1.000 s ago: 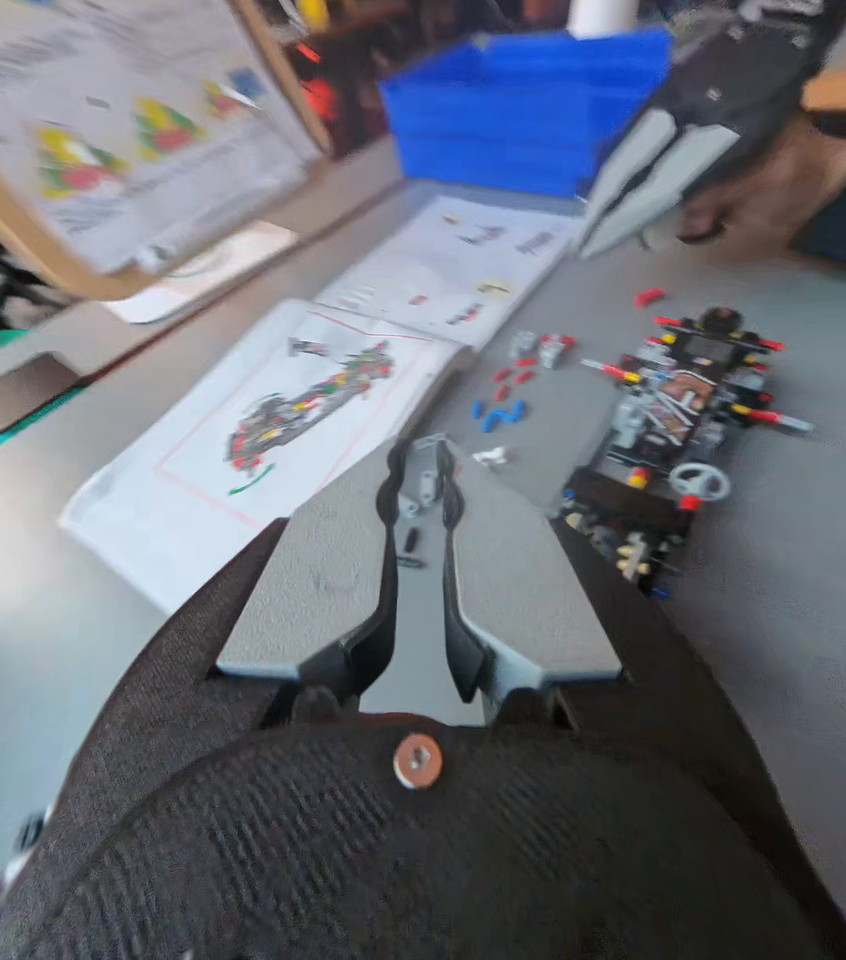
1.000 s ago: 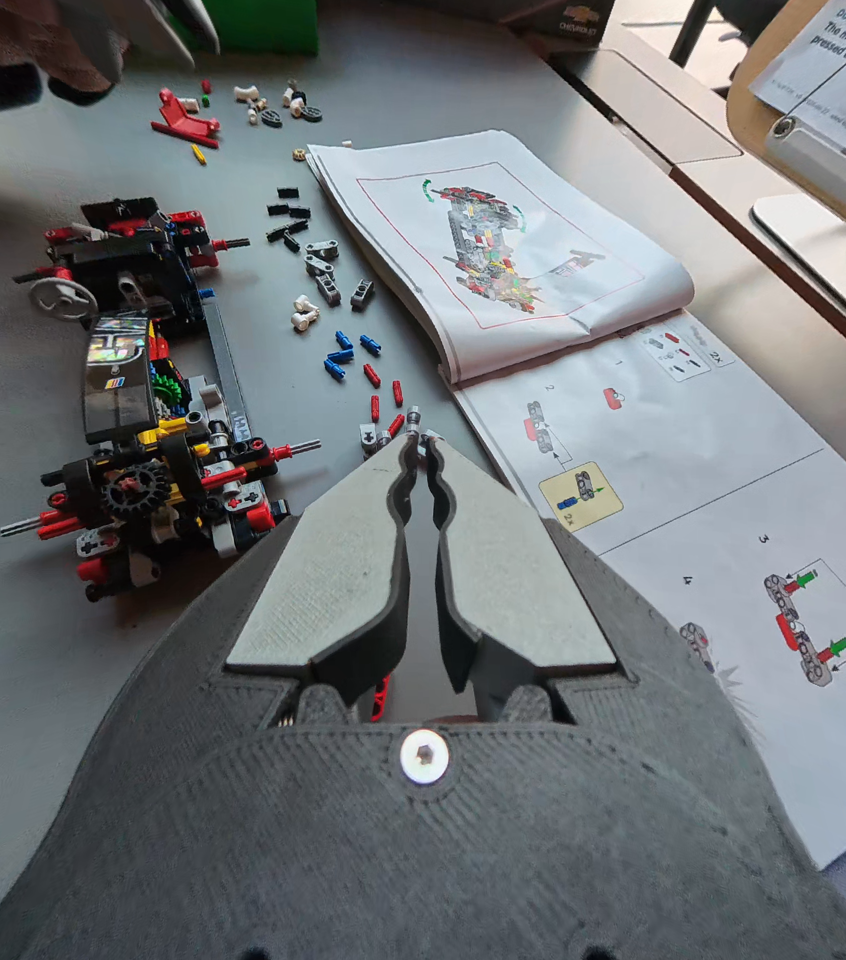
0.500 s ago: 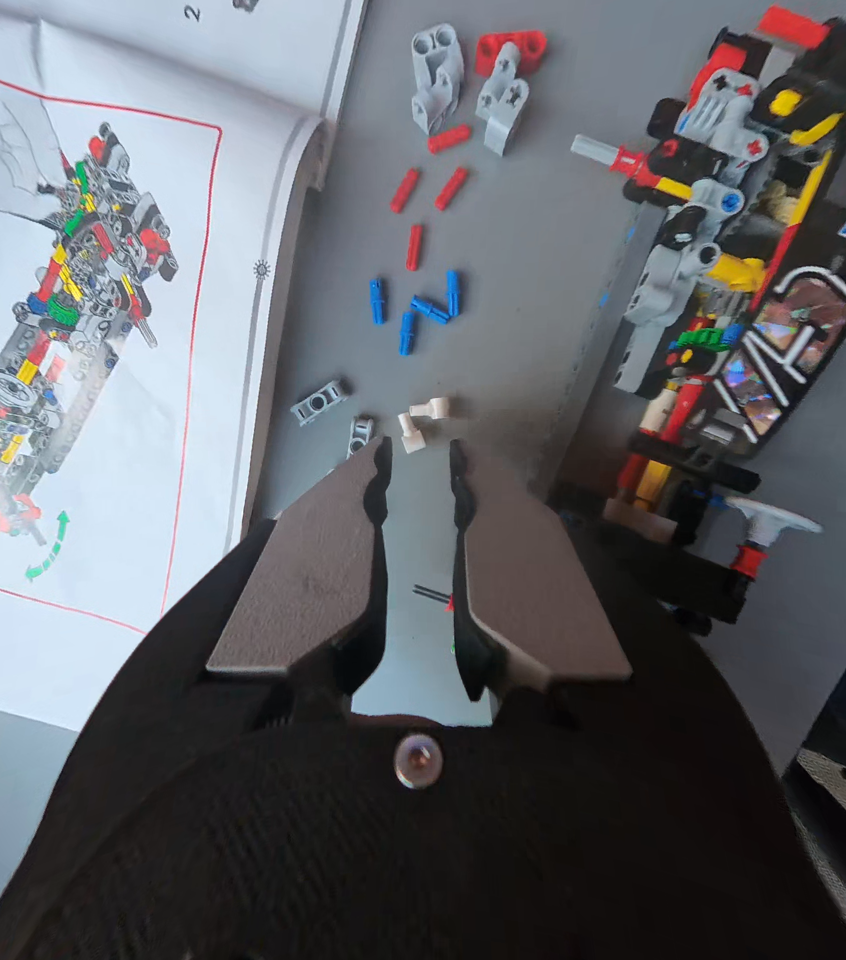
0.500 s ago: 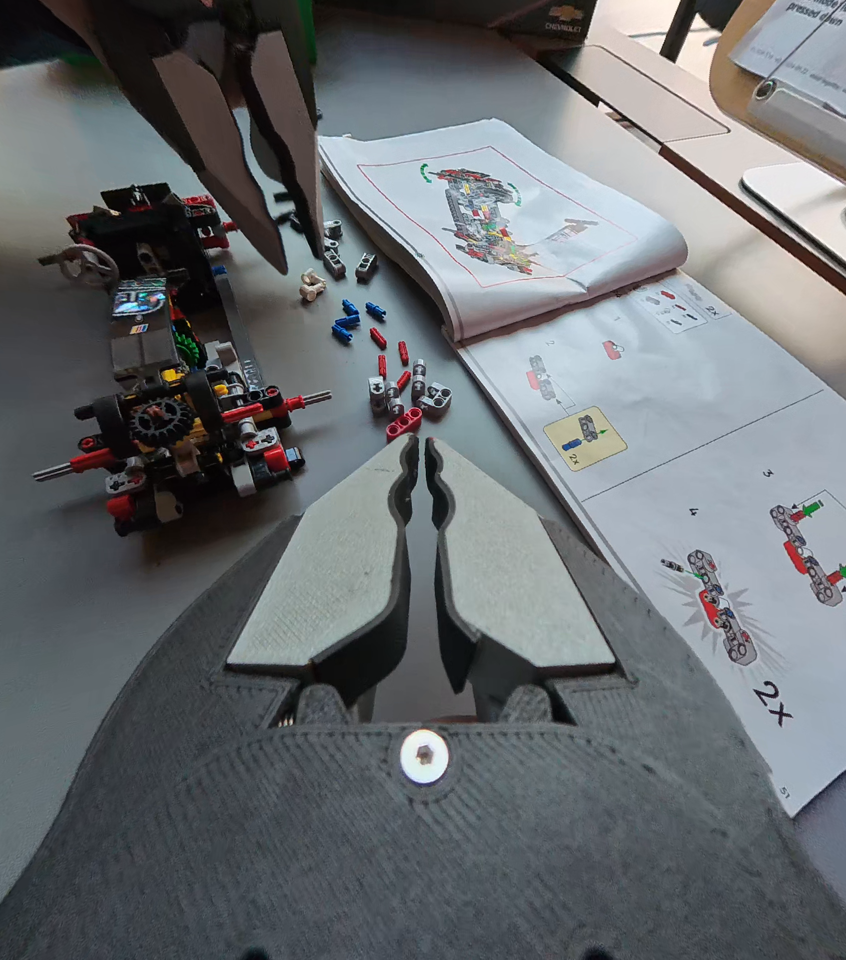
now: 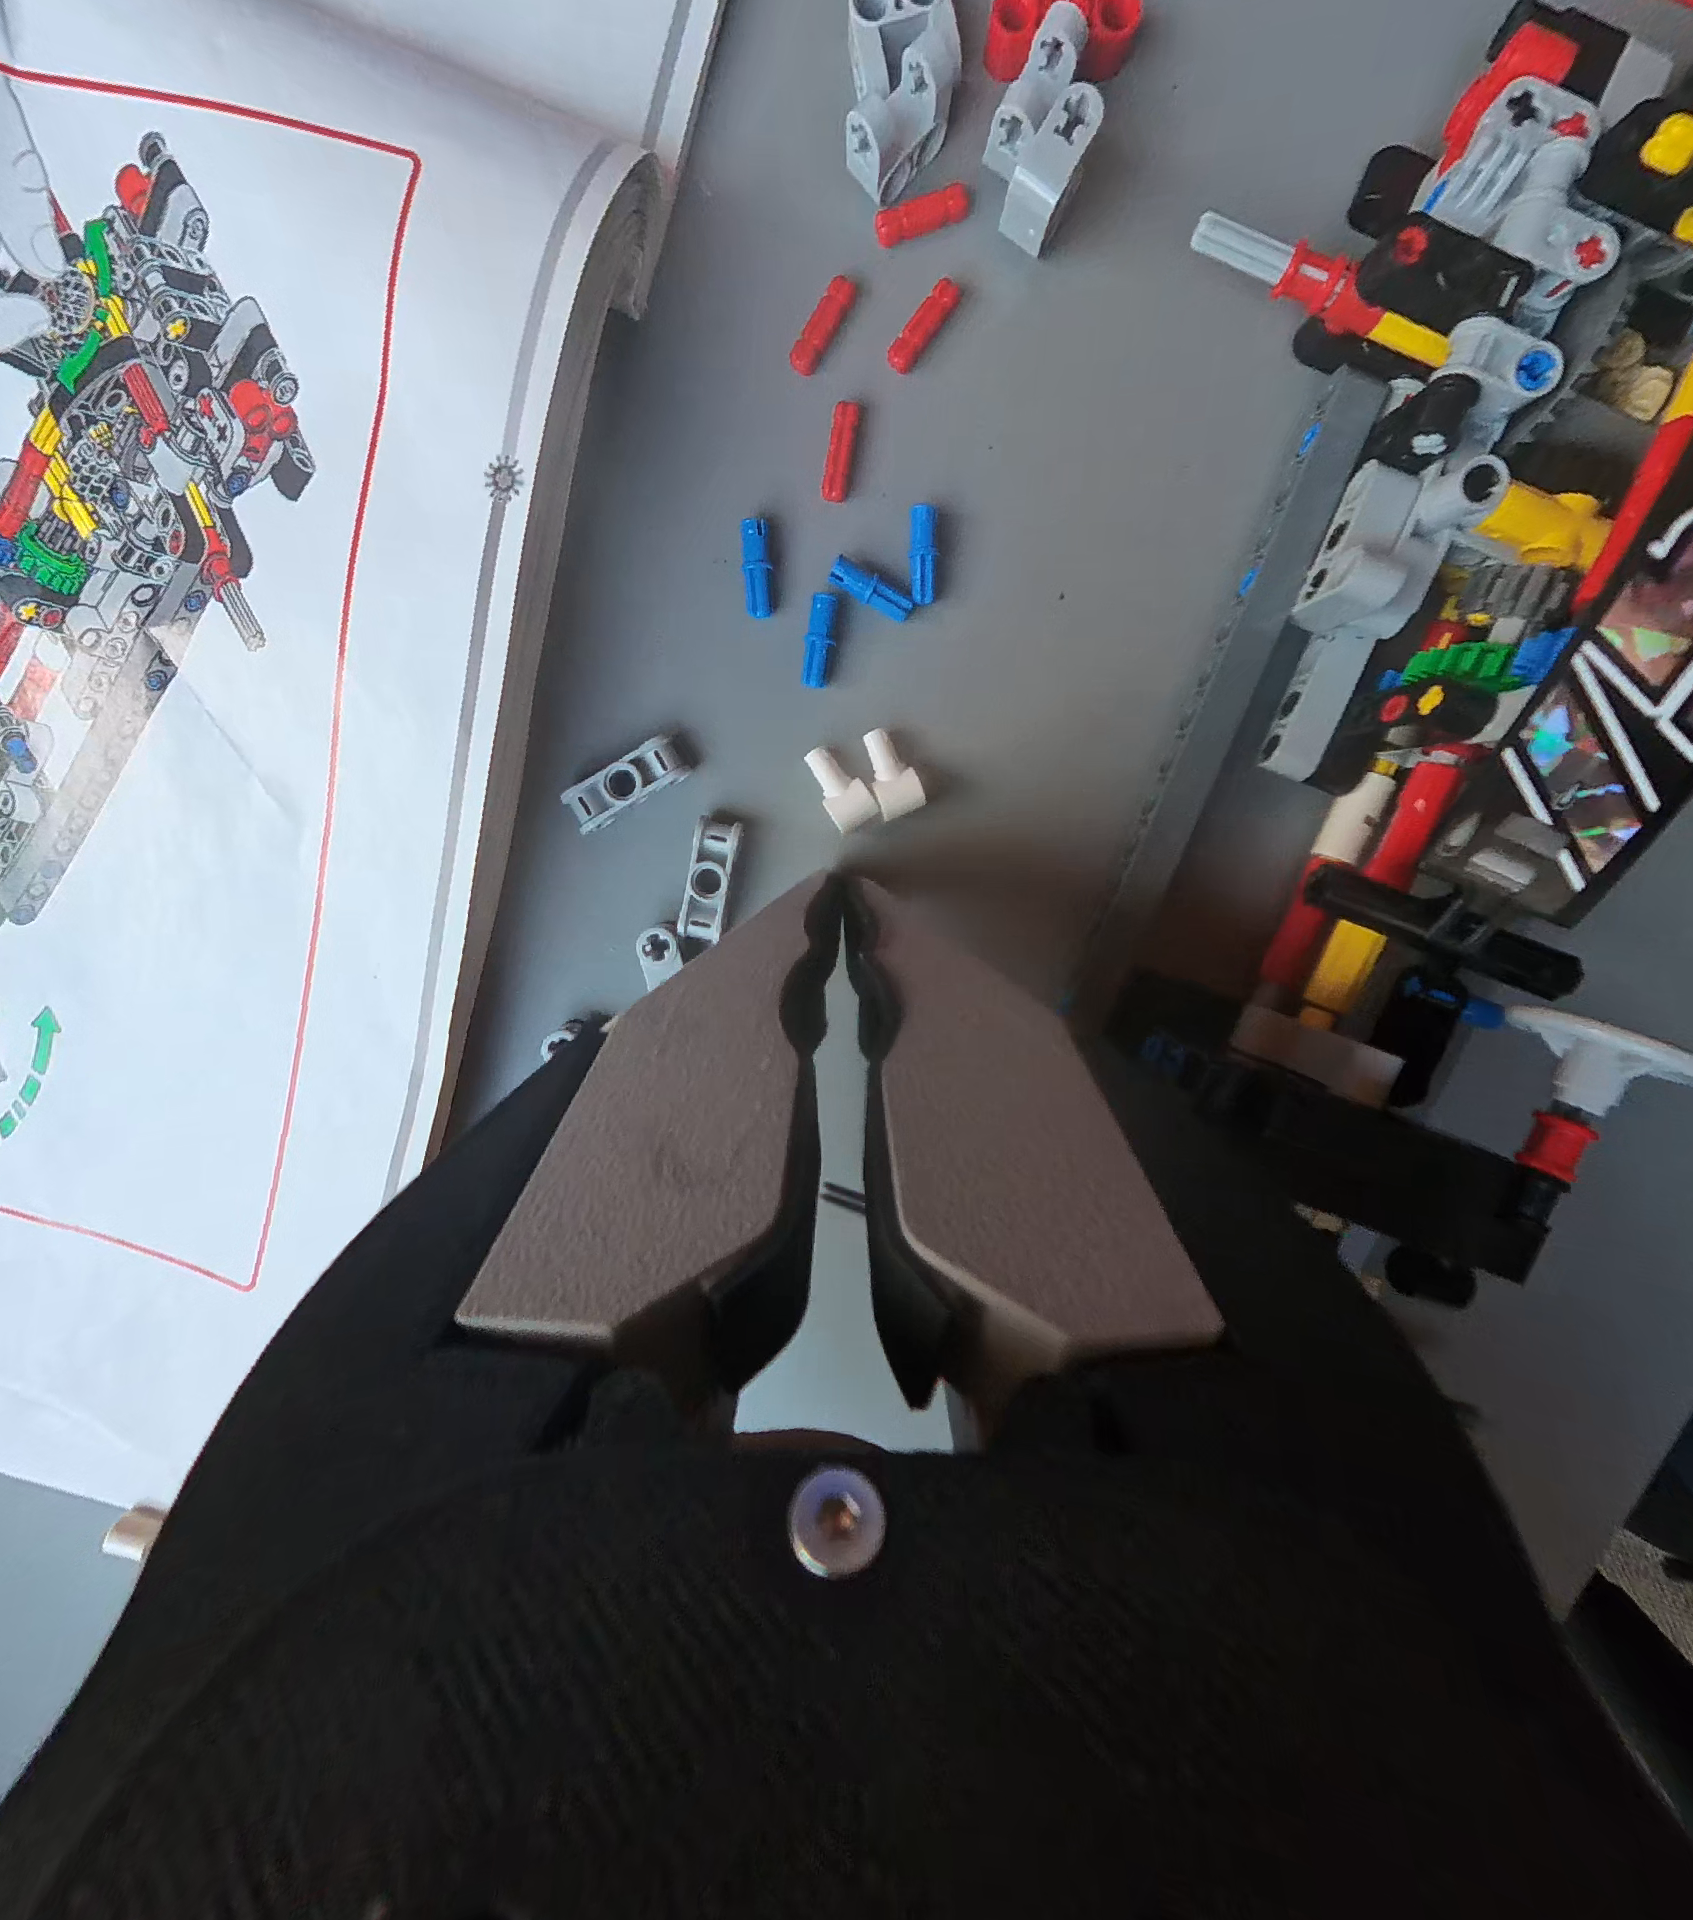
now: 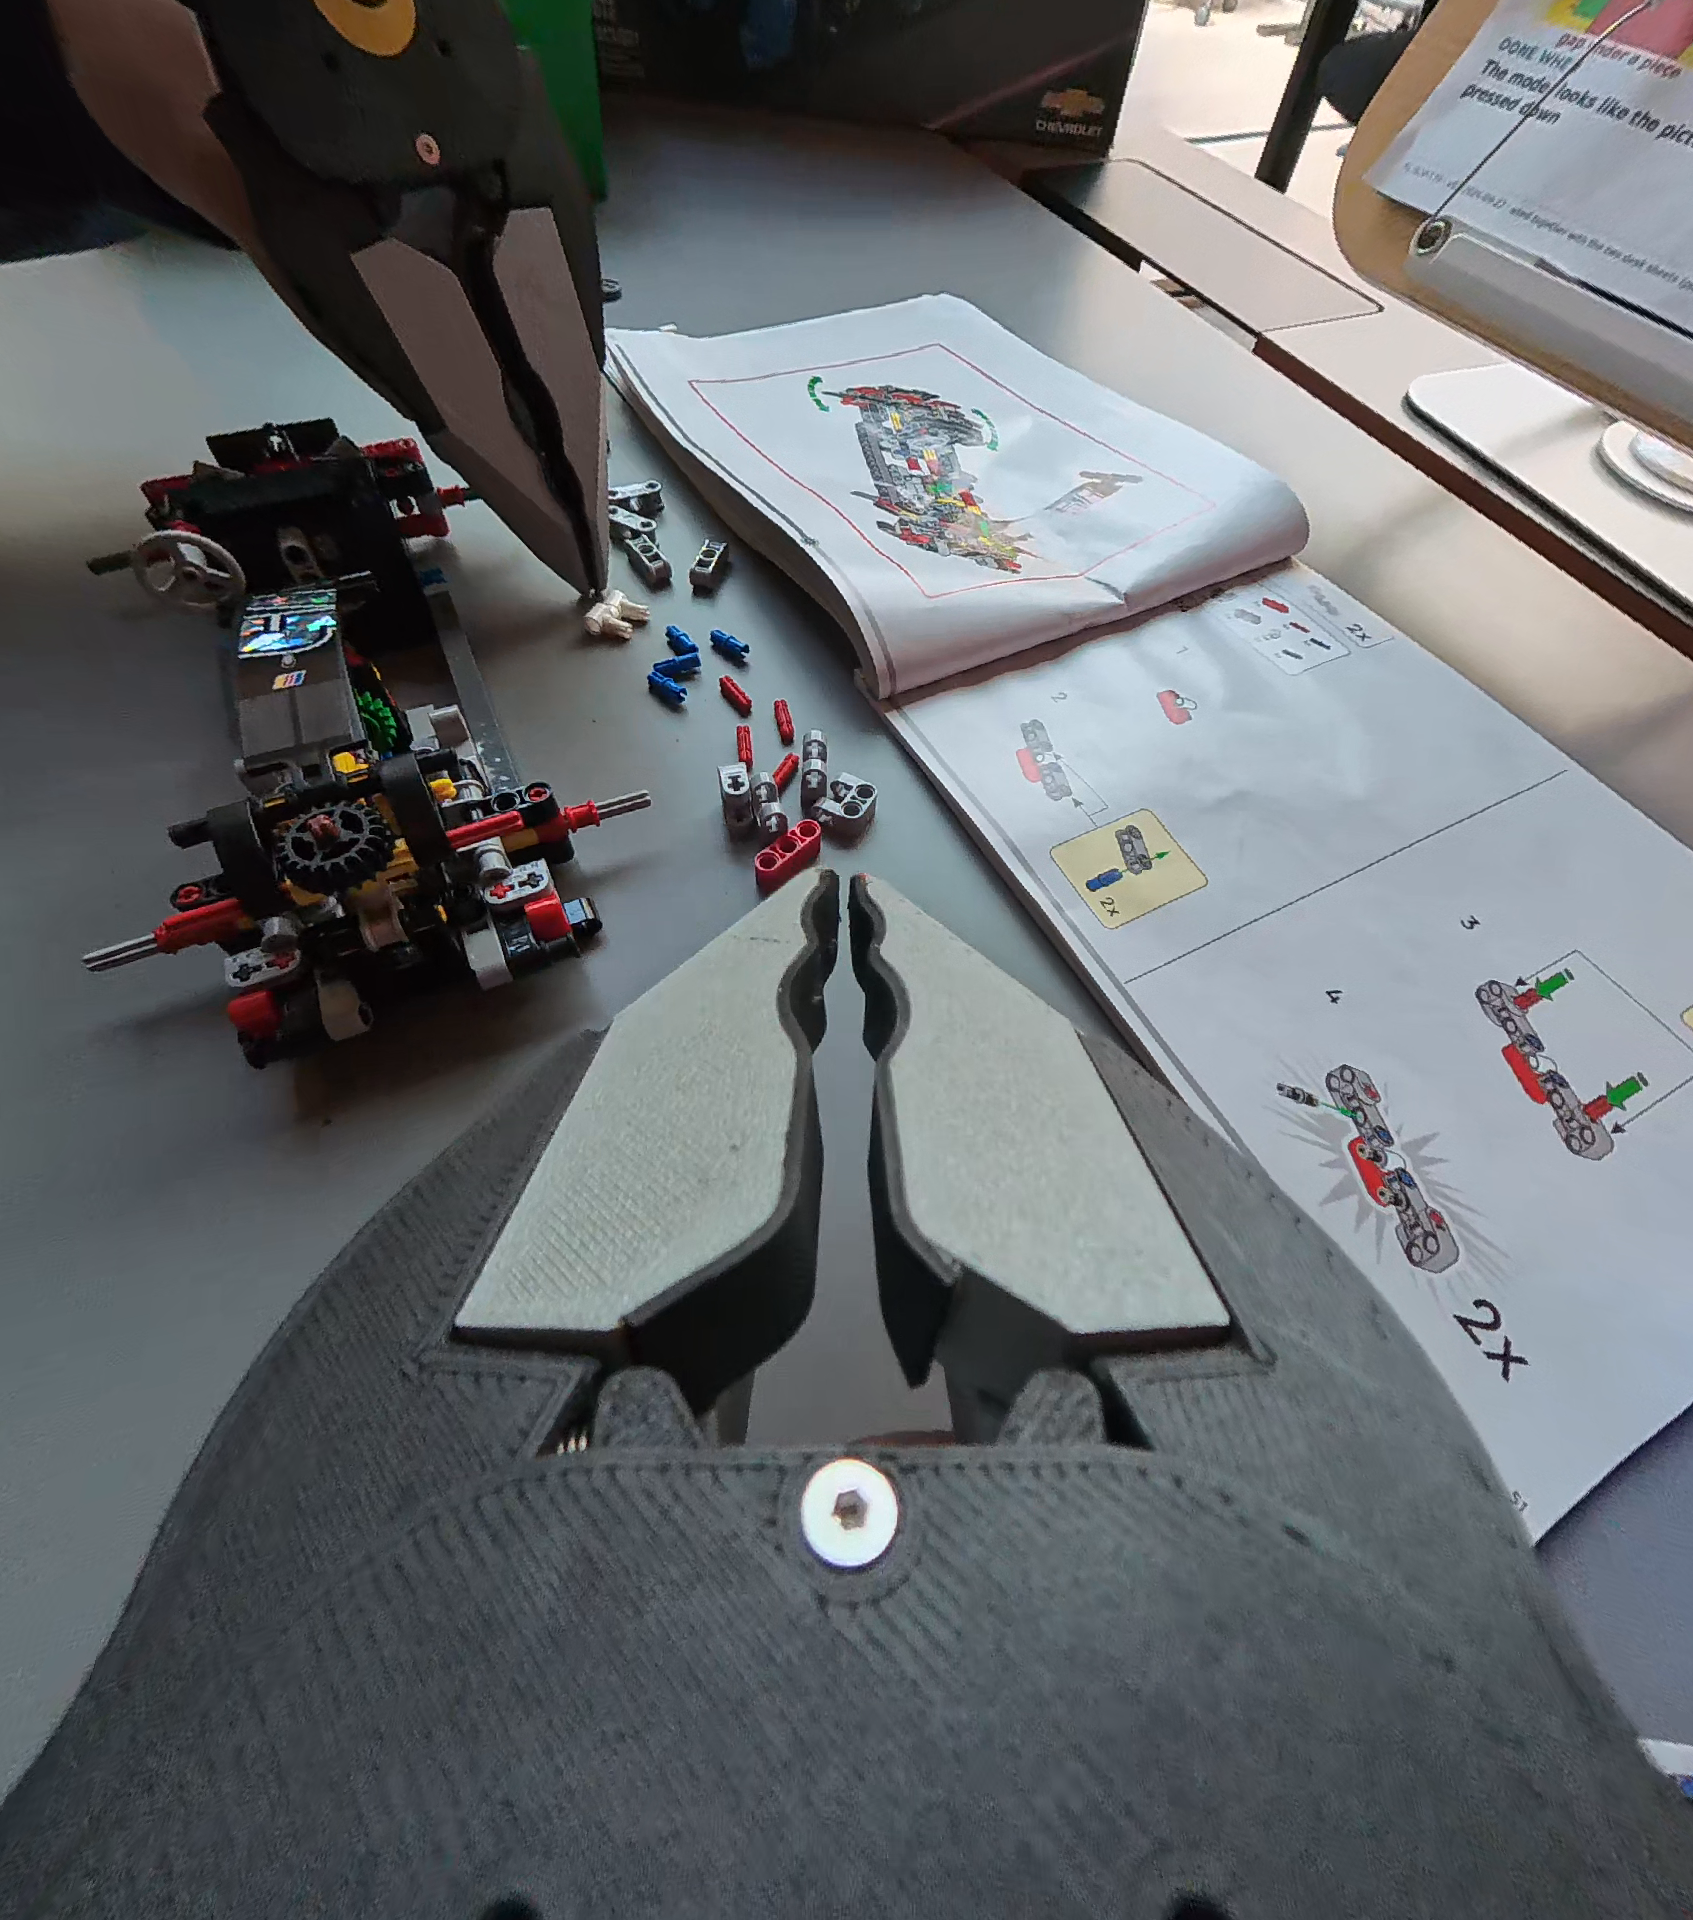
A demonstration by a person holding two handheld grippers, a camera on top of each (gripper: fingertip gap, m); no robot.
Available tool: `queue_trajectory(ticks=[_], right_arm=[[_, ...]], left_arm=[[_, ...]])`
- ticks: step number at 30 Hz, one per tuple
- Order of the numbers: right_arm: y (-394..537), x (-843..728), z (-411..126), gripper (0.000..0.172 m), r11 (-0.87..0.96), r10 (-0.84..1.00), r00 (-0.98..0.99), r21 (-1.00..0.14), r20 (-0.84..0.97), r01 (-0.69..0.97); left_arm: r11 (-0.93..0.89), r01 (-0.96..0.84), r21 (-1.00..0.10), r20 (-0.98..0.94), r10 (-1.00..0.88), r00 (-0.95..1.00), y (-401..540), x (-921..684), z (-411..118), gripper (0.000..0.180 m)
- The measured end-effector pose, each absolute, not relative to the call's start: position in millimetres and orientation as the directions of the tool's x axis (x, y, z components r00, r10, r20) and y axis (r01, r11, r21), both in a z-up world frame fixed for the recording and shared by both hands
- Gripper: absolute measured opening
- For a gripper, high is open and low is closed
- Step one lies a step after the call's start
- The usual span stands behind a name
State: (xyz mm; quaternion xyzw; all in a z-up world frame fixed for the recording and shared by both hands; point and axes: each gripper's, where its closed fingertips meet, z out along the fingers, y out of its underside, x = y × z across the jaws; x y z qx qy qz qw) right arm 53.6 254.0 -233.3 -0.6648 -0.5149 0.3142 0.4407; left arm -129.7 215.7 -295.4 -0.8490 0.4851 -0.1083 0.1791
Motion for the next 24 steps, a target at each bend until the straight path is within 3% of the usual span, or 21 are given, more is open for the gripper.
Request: queue_trajectory(ticks=[14, 24], right_arm=[[248.5, 46.2, -240.1, 0.000, -0.069, 0.968, 0.246, -0.899, 0.044, 0.432], [224.1, 25.4, -228.7, 0.003, 0.044, 0.979, 0.166, -0.916, 0.120, 0.399]], left_arm=[[-0.346, -0.773, -0.532, -0.180, -0.845, 0.503, 232.1, -124.3, -262.3, 0.000], [-0.020, -0.789, -0.614, -0.369, -0.877, 0.310, 220.0, -44.1, -218.7, 0.000]])
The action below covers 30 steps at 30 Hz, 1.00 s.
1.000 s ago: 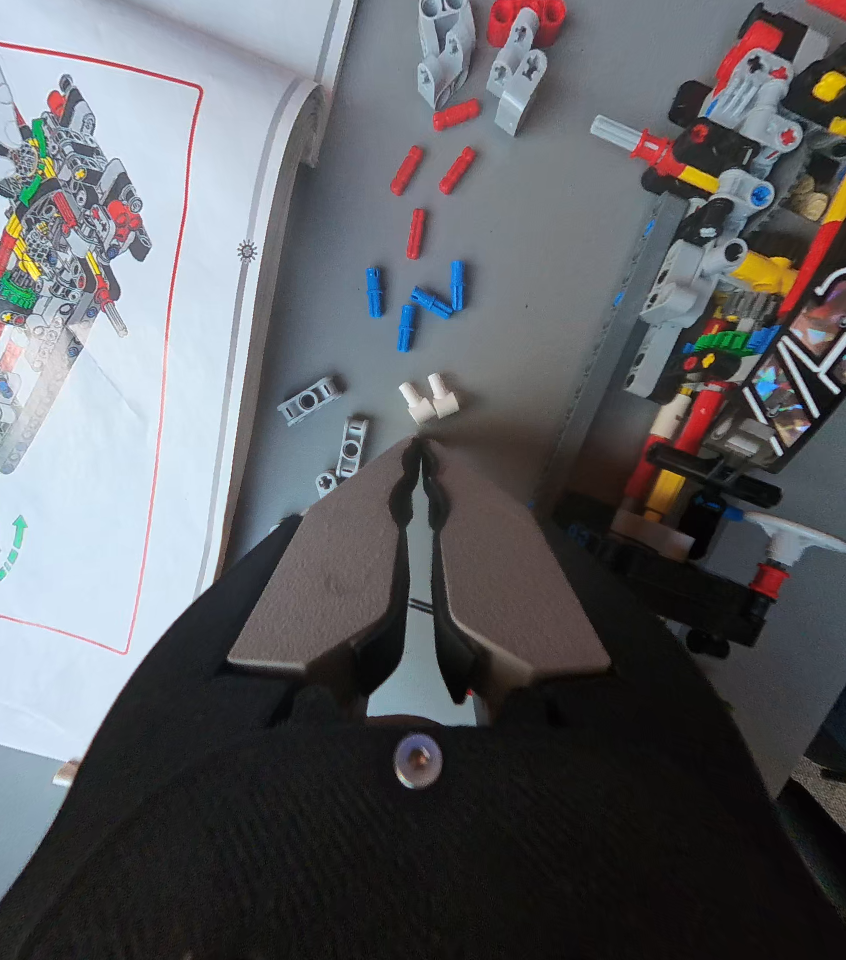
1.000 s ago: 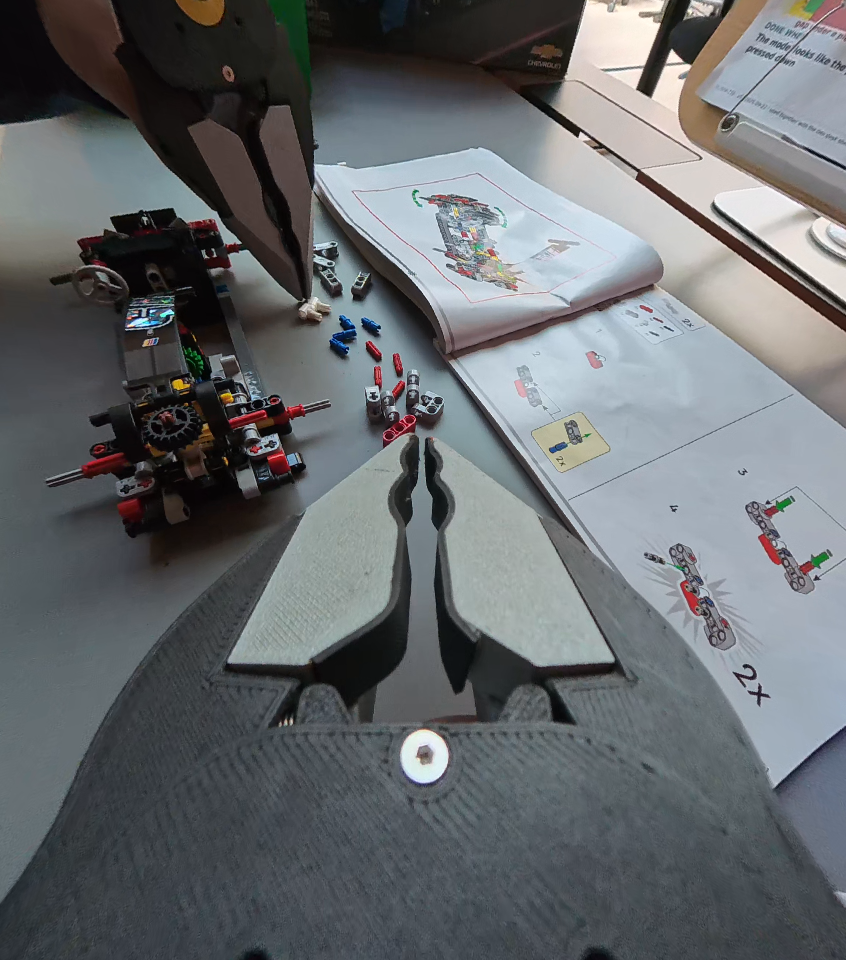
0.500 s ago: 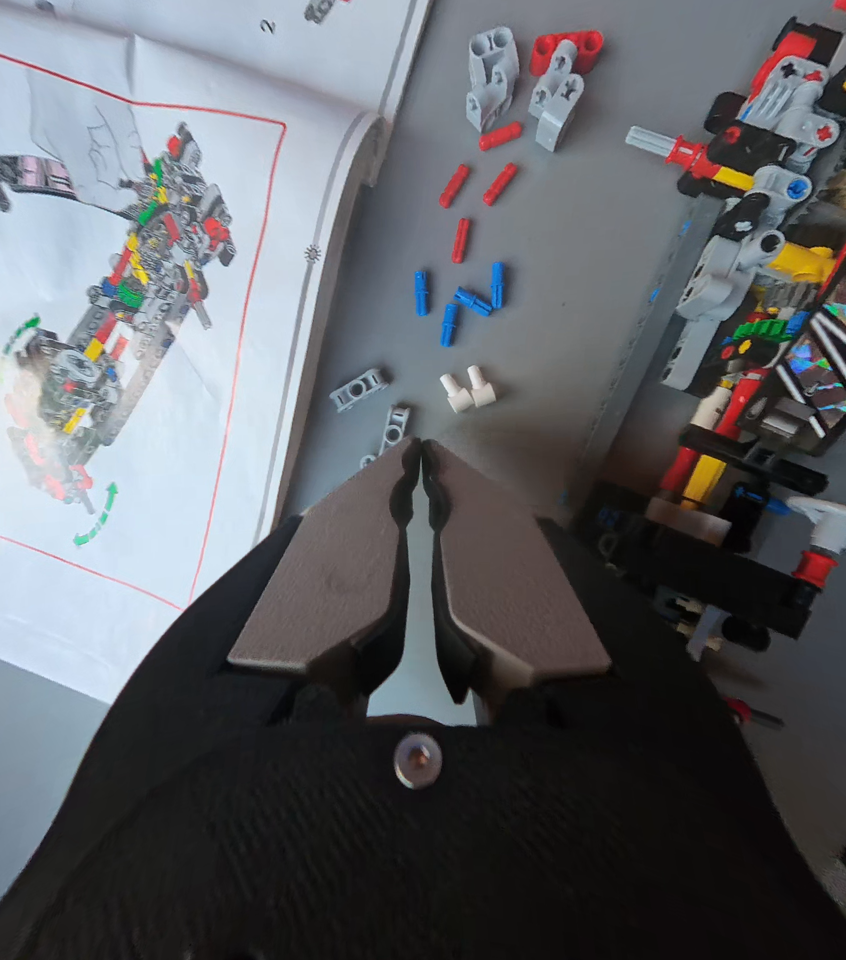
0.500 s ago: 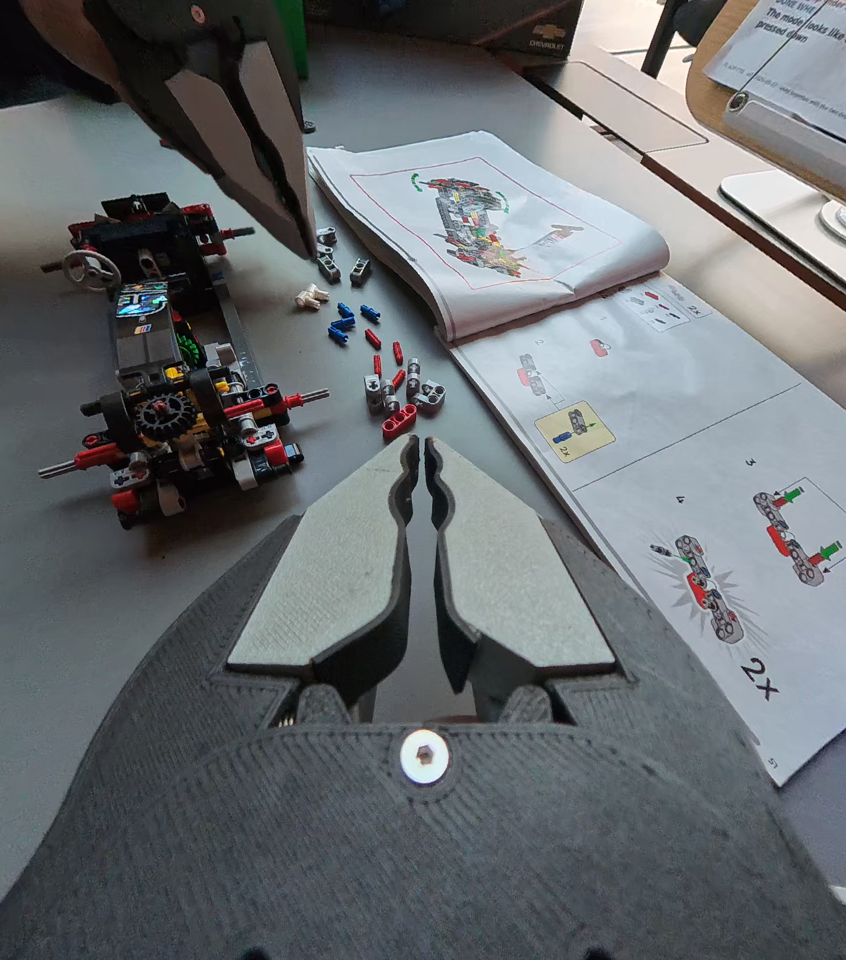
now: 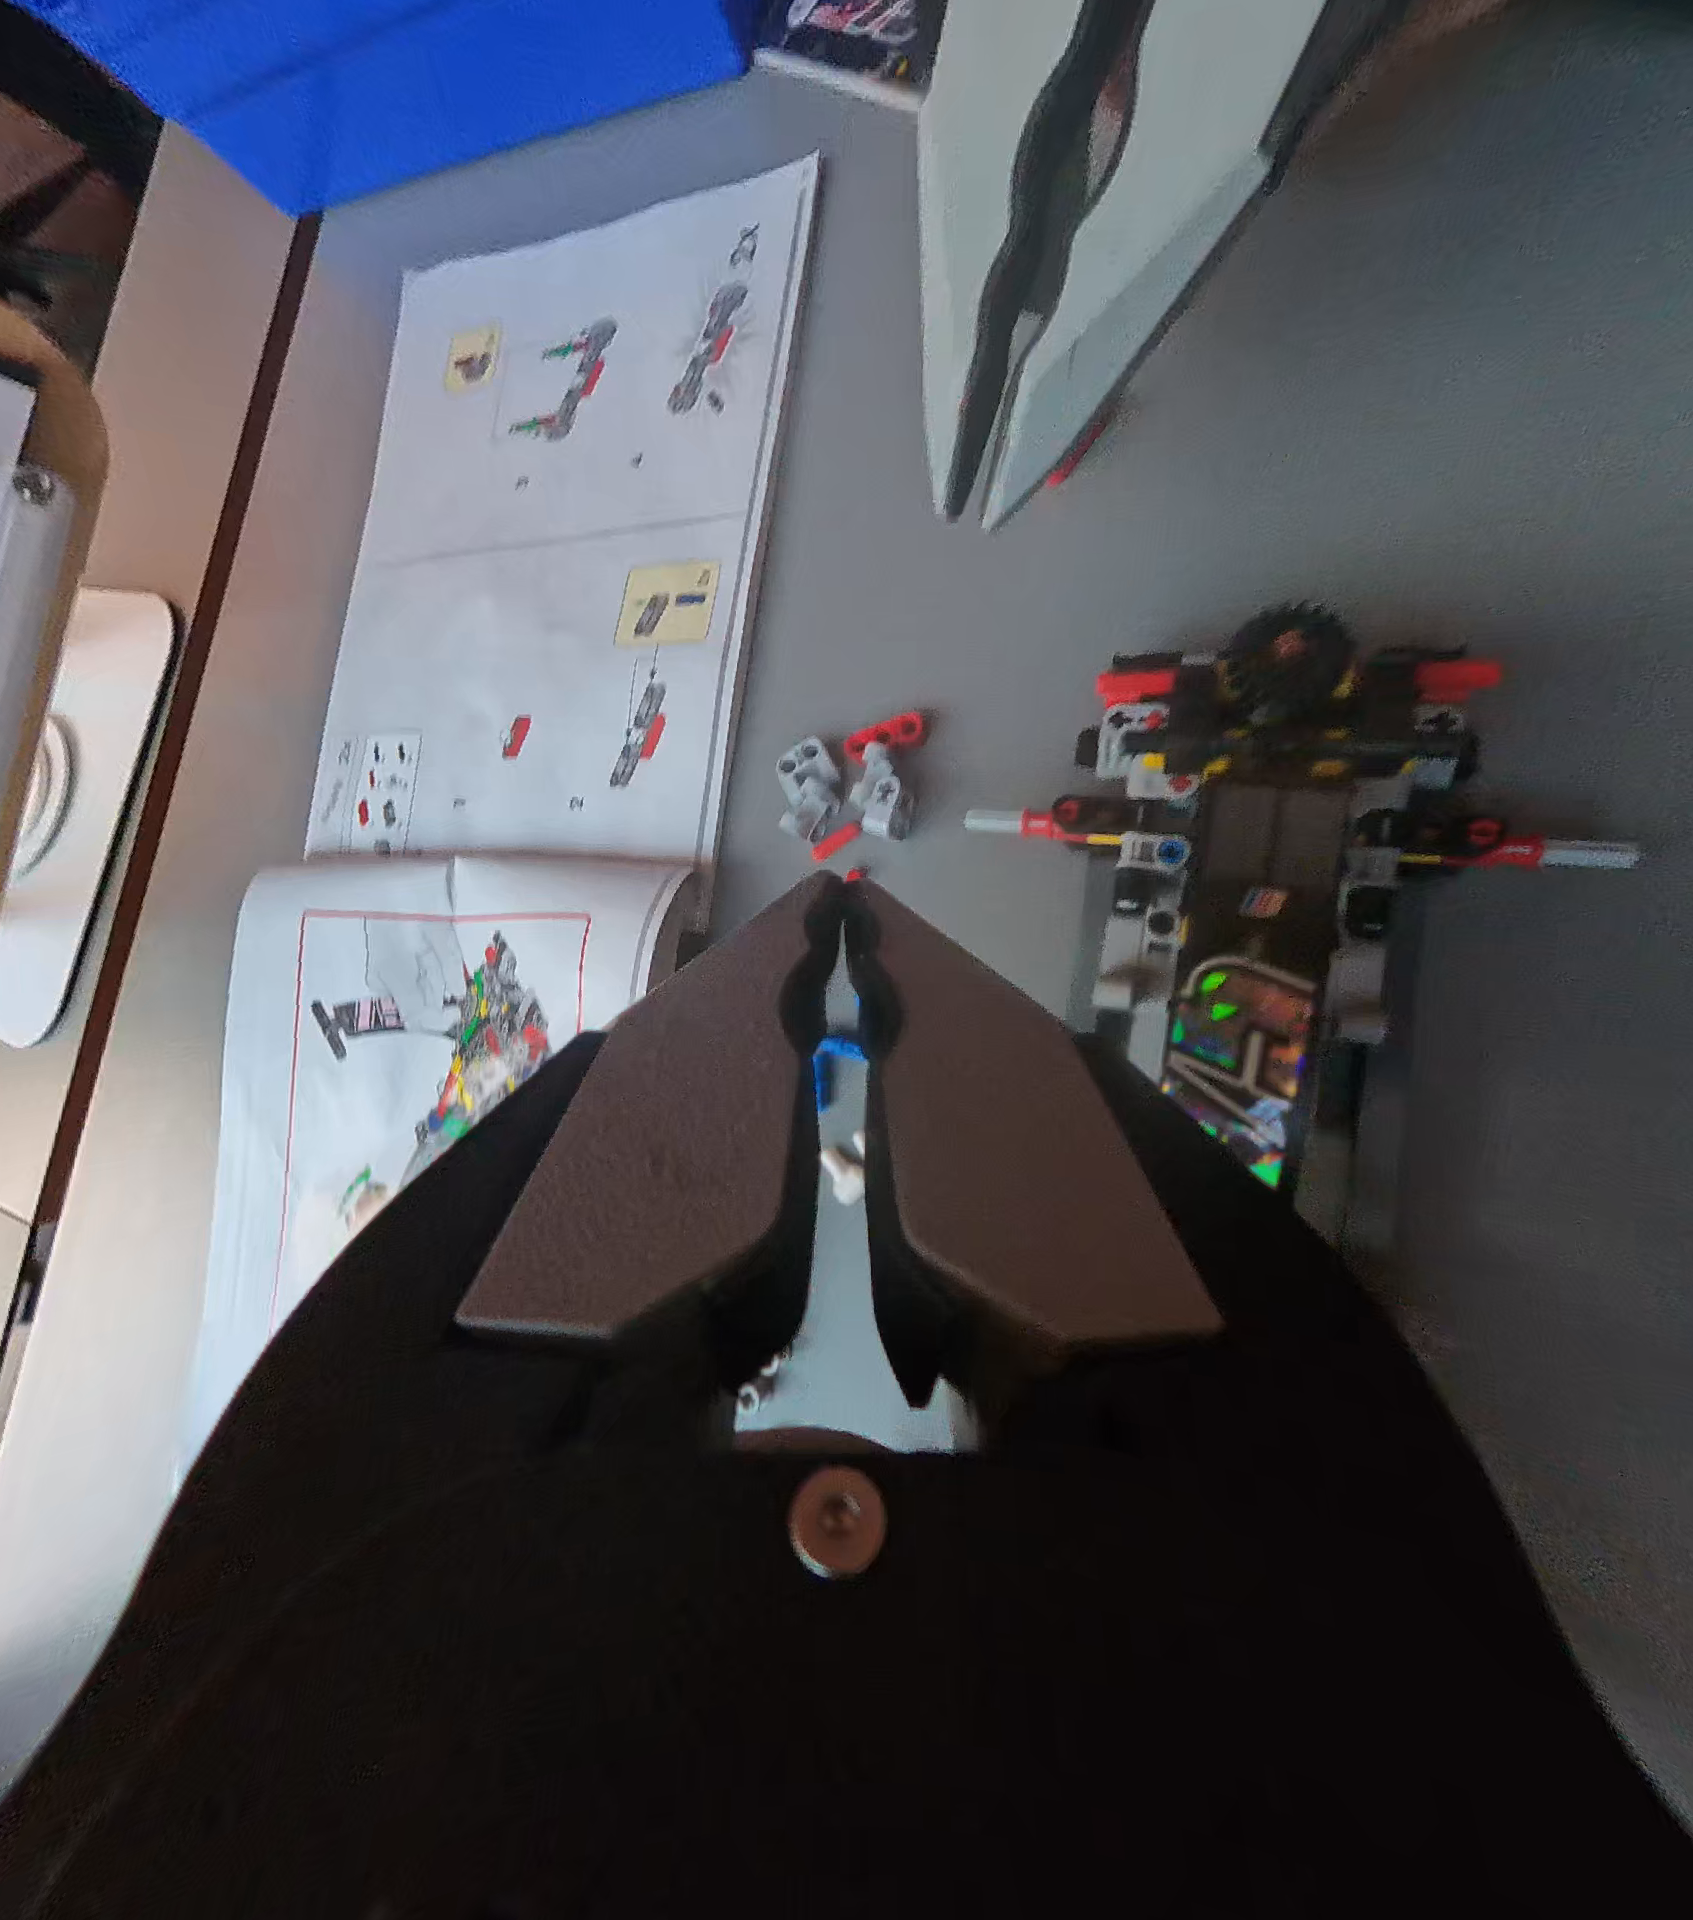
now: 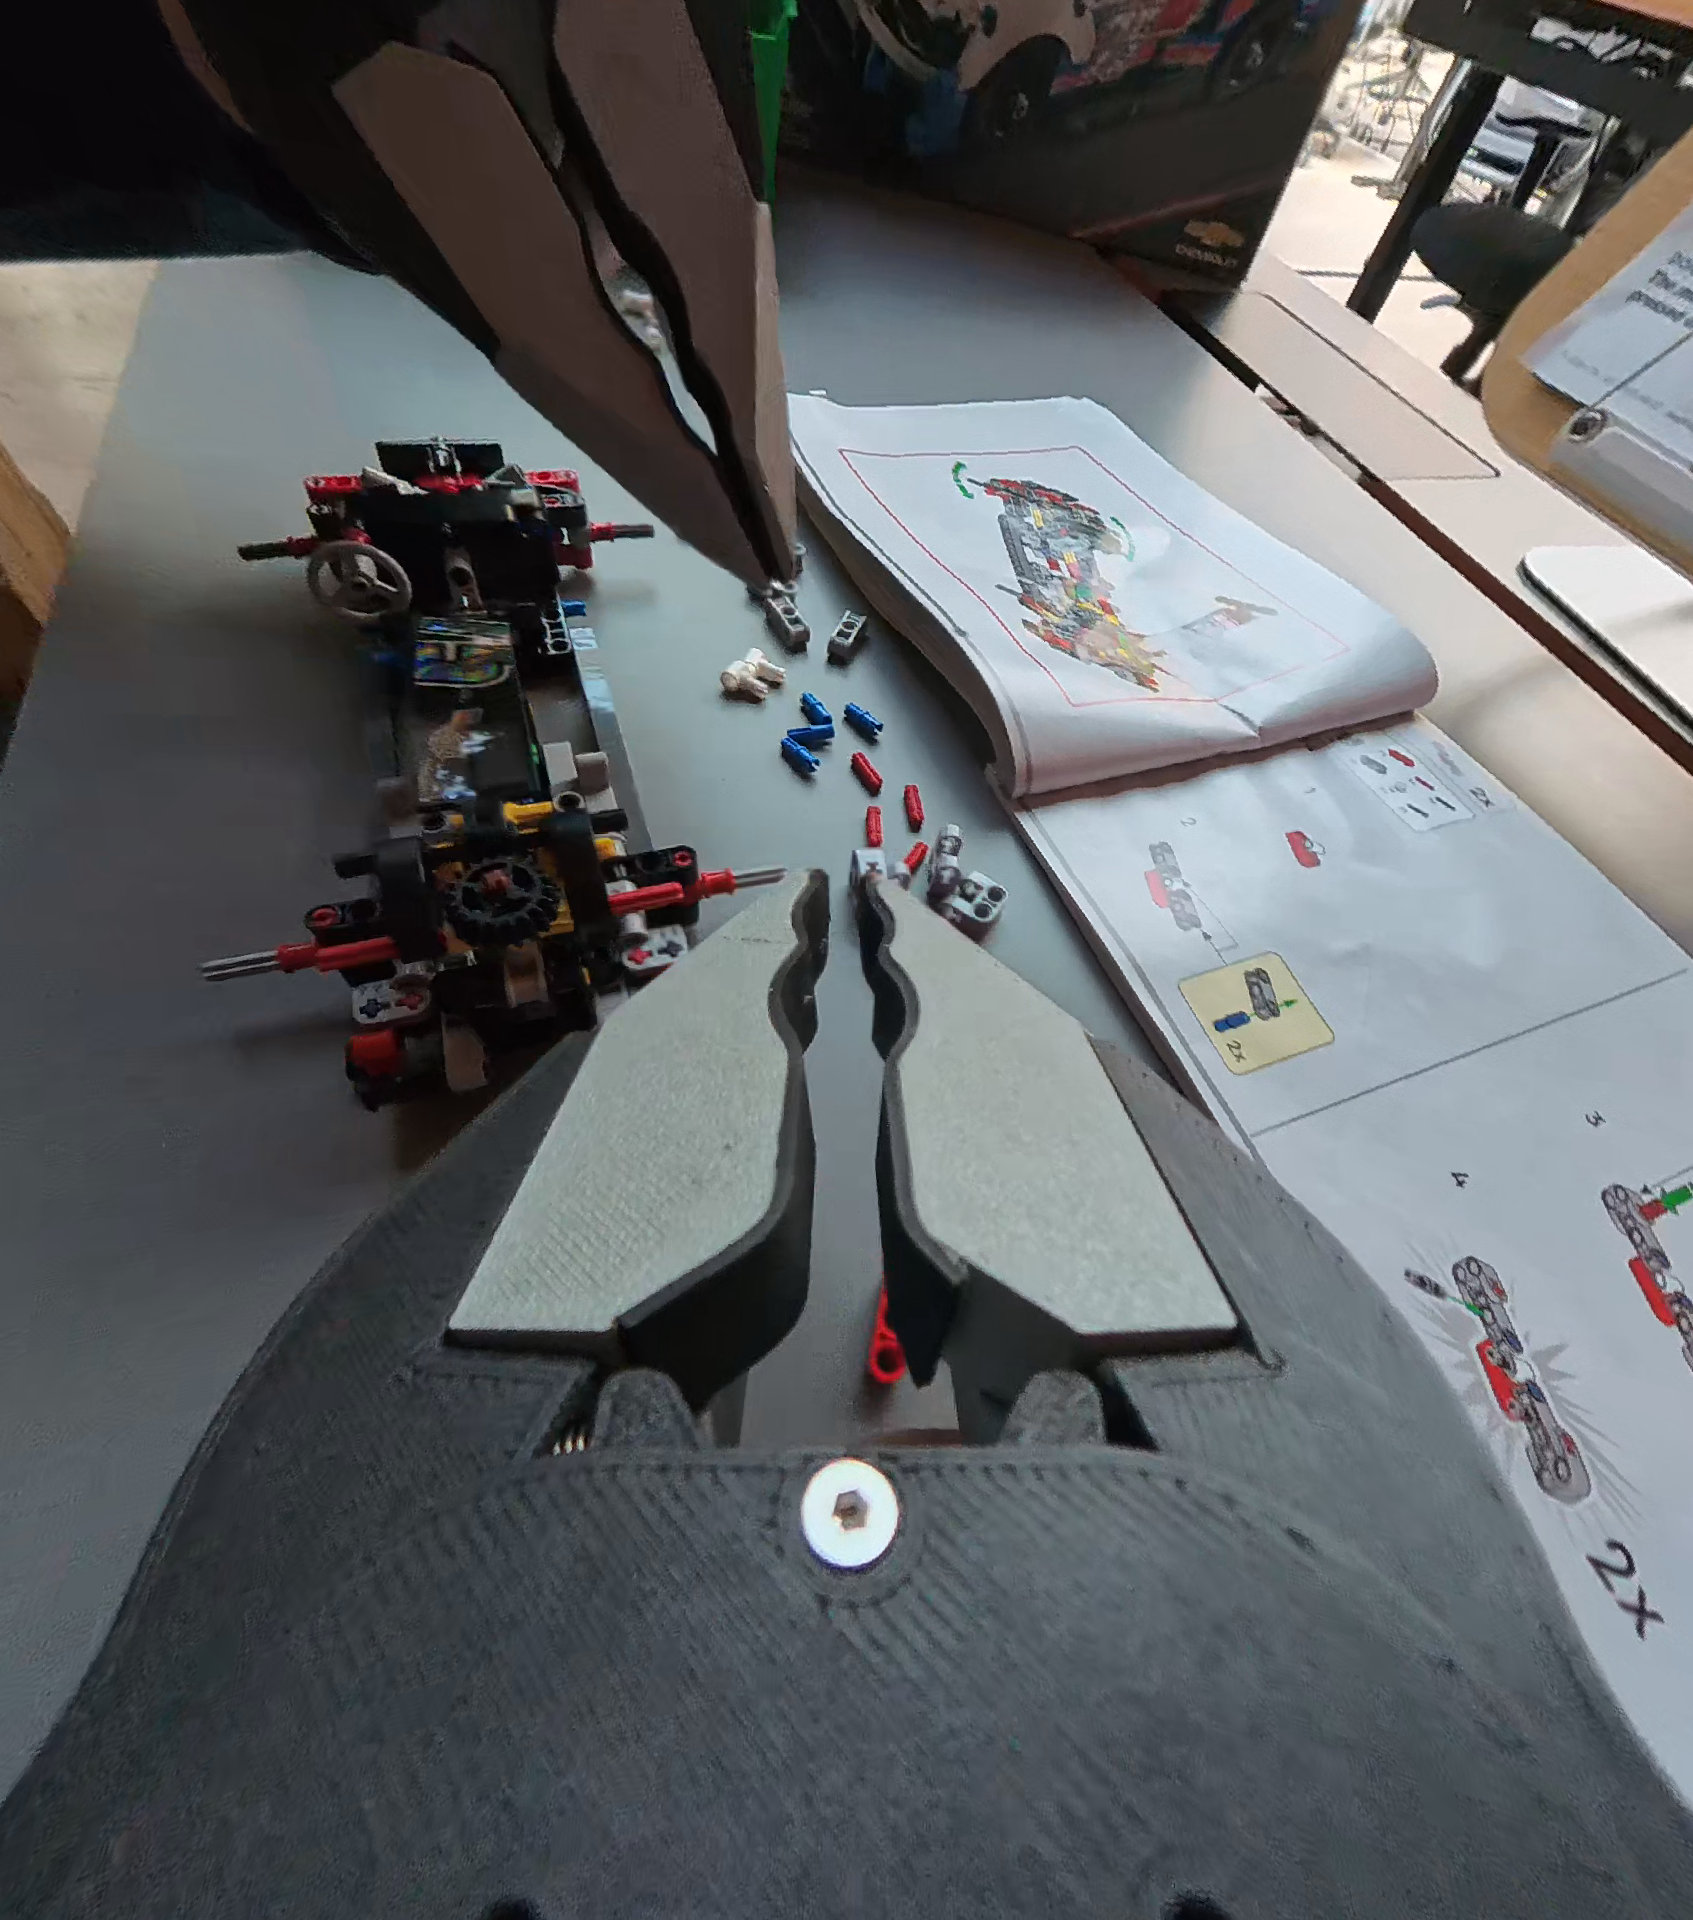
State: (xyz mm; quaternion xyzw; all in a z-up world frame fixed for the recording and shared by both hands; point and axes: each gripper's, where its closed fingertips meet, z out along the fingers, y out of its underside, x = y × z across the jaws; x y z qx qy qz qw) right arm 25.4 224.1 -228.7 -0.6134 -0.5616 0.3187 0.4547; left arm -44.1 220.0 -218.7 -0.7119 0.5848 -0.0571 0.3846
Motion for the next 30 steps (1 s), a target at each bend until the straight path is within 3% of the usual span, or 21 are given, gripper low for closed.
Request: queue_trajectory(ticks=[4, 7, 8, 11, 19, 30], right_arm=[[214.0, 17.4, -230.8, 0.003, 0.075, 0.982, 0.129, -0.909, 0.139, 0.410], [217.1, 19.7, -235.8, 0.003, 0.060, 0.981, 0.139, -0.900, 0.133, 0.432], [217.9, 20.0, -234.7, 0.002, 0.054, 0.982, 0.142, -0.903, 0.126, 0.426], [220.4, 20.3, -231.1, 0.002, 0.040, 0.982, 0.151, -0.909, 0.112, 0.415], [223.4, 23.7, -230.9, 0.001, 0.037, 0.978, 0.170, -0.908, 0.118, 0.418], [222.0, 23.3, -233.9, 0.000, 0.053, 0.978, 0.160, -0.897, 0.136, 0.438]], left_arm=[[0.001, -0.844, -0.536, -0.418, -0.869, 0.264, 219.3, -42.2, -219.6, 0.000], [-0.183, -0.854, -0.486, -0.252, -0.907, 0.338, 212.1, -72.4, -235.5, 0.000], [-0.261, -0.837, -0.480, -0.192, -0.900, 0.391, 212.7, -82.0, -240.1, 0.010], [-0.393, -0.805, -0.444, -0.104, -0.870, 0.482, 213.3, -101.7, -253.5, 0.014], [-0.446, -0.823, -0.353, -0.118, -0.851, 0.512, 226.7, -122.2, -285.5, 0.013], [-0.486, -0.799, -0.355, -0.035, -0.847, 0.531, 226.3, -119.1, -295.4, 0.015]])
